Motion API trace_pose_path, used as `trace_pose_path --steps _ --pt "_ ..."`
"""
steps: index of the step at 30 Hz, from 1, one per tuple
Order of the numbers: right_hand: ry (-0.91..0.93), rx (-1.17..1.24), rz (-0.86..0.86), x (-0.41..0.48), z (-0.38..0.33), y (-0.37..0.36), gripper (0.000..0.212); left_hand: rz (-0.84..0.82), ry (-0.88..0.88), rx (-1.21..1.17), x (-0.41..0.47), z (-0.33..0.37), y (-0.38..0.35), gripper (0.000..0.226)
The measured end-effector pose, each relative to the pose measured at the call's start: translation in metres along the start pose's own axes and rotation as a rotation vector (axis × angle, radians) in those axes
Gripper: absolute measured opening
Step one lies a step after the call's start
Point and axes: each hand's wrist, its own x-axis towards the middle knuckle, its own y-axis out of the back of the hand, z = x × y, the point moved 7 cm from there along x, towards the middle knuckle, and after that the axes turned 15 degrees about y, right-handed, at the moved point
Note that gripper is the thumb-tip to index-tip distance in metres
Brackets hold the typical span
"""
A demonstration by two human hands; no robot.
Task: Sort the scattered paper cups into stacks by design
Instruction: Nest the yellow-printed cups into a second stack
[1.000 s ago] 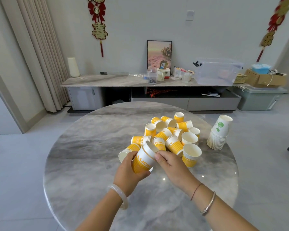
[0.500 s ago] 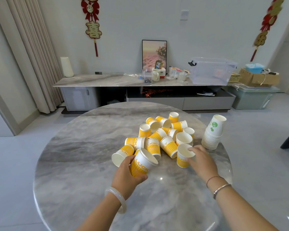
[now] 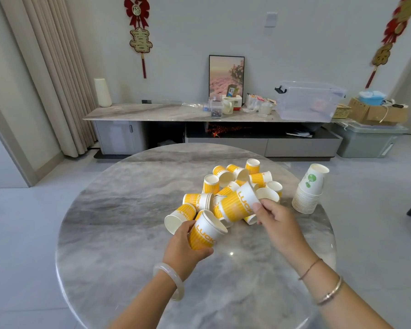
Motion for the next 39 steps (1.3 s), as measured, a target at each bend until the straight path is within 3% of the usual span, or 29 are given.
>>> trace_pose_path --steps 4,21,23,25,27,28,33,39 --pt "0.047 0.063 -0.100 -0.005 -0.027 -0.031 0.034 -0.016 -0.012 -0.013 -0.004 0.002 0.002 0.066" --pt "0.205 -0.098 -0.526 -0.014 -0.054 -0.148 0.025 0.123 0.003 0.038 -0.003 -0.020 0.070 0.060" --pt "0.182 0.006 -0.486 -0.007 -0.052 -0.156 0.024 0.157 0.031 0.042 0.000 -0.029 0.084 0.059" --pt "0.165 0.023 -0.278 0.011 -0.043 -0.145 0.019 0.199 0.075 0.019 0.003 -0.040 0.099 0.059" --pt "0.127 -0.151 -0.140 0.026 -0.023 -0.136 0.019 0.236 0.122 -0.009 0.005 -0.049 0.112 0.057" --pt "0.102 -0.264 -0.151 0.031 -0.013 -0.140 0.025 0.248 0.142 -0.018 0.006 -0.053 0.118 0.056" --pt "0.186 -0.767 -0.453 0.036 0.009 -0.198 0.043 0.254 0.168 -0.046 0.007 -0.059 0.129 0.055" --pt "0.301 -1.006 -0.488 0.038 -0.004 -0.222 0.035 0.250 0.182 -0.062 0.007 -0.058 0.129 0.054"
